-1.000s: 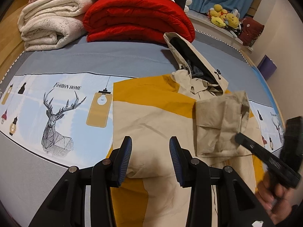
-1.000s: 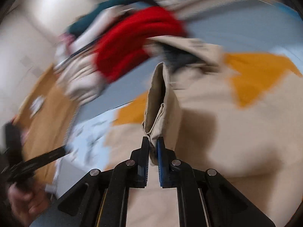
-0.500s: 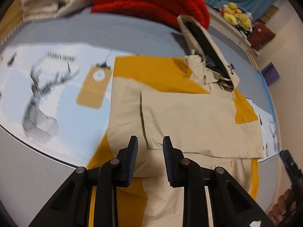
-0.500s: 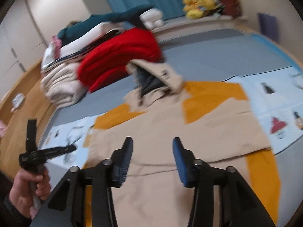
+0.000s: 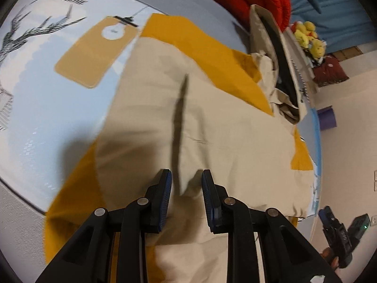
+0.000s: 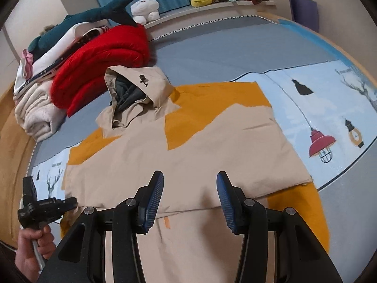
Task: Fold large clothes
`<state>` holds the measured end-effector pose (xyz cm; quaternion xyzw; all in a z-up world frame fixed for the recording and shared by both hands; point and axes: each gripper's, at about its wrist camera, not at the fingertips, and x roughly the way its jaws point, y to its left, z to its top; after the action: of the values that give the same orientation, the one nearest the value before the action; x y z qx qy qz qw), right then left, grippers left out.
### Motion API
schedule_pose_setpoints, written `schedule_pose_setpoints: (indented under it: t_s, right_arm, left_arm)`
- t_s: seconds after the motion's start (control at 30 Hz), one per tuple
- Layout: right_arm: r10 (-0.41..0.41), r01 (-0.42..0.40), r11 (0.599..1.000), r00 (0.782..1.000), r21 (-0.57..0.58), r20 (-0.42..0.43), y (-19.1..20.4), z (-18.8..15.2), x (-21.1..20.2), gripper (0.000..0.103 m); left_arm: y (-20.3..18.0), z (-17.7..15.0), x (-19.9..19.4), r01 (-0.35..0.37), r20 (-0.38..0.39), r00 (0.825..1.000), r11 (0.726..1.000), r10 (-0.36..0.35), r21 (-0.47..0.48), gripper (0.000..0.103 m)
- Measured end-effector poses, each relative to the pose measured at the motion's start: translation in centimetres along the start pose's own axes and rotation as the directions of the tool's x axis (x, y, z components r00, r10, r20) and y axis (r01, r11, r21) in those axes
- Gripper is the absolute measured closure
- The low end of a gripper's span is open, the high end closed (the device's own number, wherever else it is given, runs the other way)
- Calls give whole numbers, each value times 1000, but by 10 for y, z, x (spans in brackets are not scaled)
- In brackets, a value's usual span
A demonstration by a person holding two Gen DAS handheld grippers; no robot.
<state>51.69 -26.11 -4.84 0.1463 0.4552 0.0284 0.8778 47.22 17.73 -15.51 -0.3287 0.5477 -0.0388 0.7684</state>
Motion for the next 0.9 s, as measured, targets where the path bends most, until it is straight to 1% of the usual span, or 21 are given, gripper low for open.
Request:
schedule_pose_setpoints:
  t_s: [0.07, 0.1, 0.13, 0.17, 0.23, 0.3, 0.37, 0.43, 0.47, 0.5, 0.53, 0.6, 0.63, 0.67, 0.7, 0.73, 0.77, 0.8, 0.83, 0.87, 0.9]
  right_arm:
    - [-17, 17, 1000, 1000, 17, -11, -7, 0, 5, 55]
    - [-13, 13, 1000, 1000, 28, -16, -9, 0, 7, 55]
    - [-7, 8, 999, 1000, 40, -18, -12, 0, 8, 55]
    - [-12, 13, 999, 1000, 48, -17, -15, 1, 9, 55]
    - [-26, 27, 998, 999, 53, -20, -19, 2, 13, 55]
    - [-22, 25, 996, 999, 83, -33, -26, 2, 19, 55]
    - [-24, 32, 991, 998, 128, -64, -34, -1, 28, 55]
    - [-36, 51, 986, 995, 159, -96, -42, -3, 35, 55]
    - [-47, 68, 981, 992, 180, -121, -47, -6, 40, 55]
    - [-54, 82, 976, 988, 202, -142, -52, -8, 45, 55]
    - [-67, 105, 968, 983, 227, -170, -59, -12, 51, 55]
    - [-121, 177, 952, 967, 248, -222, -72, -19, 61, 55]
    - [-172, 238, 936, 952, 260, -253, -81, -23, 64, 55]
    - [-199, 273, 924, 942, 270, -271, -86, -25, 65, 55]
    - [-218, 301, 910, 933, 286, -287, -91, -27, 66, 55]
    - [-224, 310, 903, 931, 297, -289, -94, -27, 64, 55]
    - [-234, 312, 899, 935, 308, -265, -92, -26, 58, 55]
    - [-241, 304, 902, 943, 305, -228, -88, -23, 51, 55]
    - [-250, 300, 907, 948, 294, -197, -82, -20, 46, 55]
    - [-256, 286, 919, 956, 271, -141, -71, -15, 37, 55]
    - [-246, 265, 929, 964, 259, -104, -65, -13, 32, 55]
  left_arm:
    - [-6, -1, 1, -8, 6, 1000, 999, 8, 31, 95]
    - [-9, -1, -1, -13, 13, 1000, 999, 13, 44, 99]
    - [-12, -1, -6, -20, 23, 1000, 998, 19, 56, 100]
    - [-15, -1, -16, -28, 48, 999, 998, 26, 58, 102]
    - [-22, 0, -45, -46, 110, 993, 998, 41, 44, 103]
    - [-27, -5, -74, -103, 168, 981, 994, 95, 41, 103]
    - [-23, -10, -88, -171, 192, 968, 985, 163, 26, 103]
    - [-11, -13, -89, -213, 161, 963, 977, 214, -27, 103]
    - [-5, -13, -86, -234, 132, 962, 971, 238, -47, 101]
    - [-1, -13, -81, -276, 94, 955, 960, 280, -54, 101]
    - [2, -13, -79, -316, 78, 944, 947, 319, -52, 101]
    - [0, -15, -82, -320, 108, 940, 947, 322, -41, 101]
    - [-5, -15, -85, -313, 131, 941, 950, 313, -17, 101]
    - [-9, -15, -85, -306, 142, 943, 952, 302, 7, 100]
    - [-16, -16, -84, -293, 153, 947, 955, 283, 52, 98]
    - [-24, -16, -77, -293, 148, 950, 950, 276, 105, 97]
    - [-29, -15, -69, -295, 132, 952, 945, 278, 142, 94]
    - [-30, -16, -59, -296, 106, 954, 940, 282, 169, 93]
    - [-27, -17, -46, -299, 65, 954, 937, 292, 183, 92]
    - [-26, -17, -36, -308, 37, 951, 933, 307, 187, 89]
    - [-20, -18, -22, -341, 2, 938, 919, 348, 197, 89]
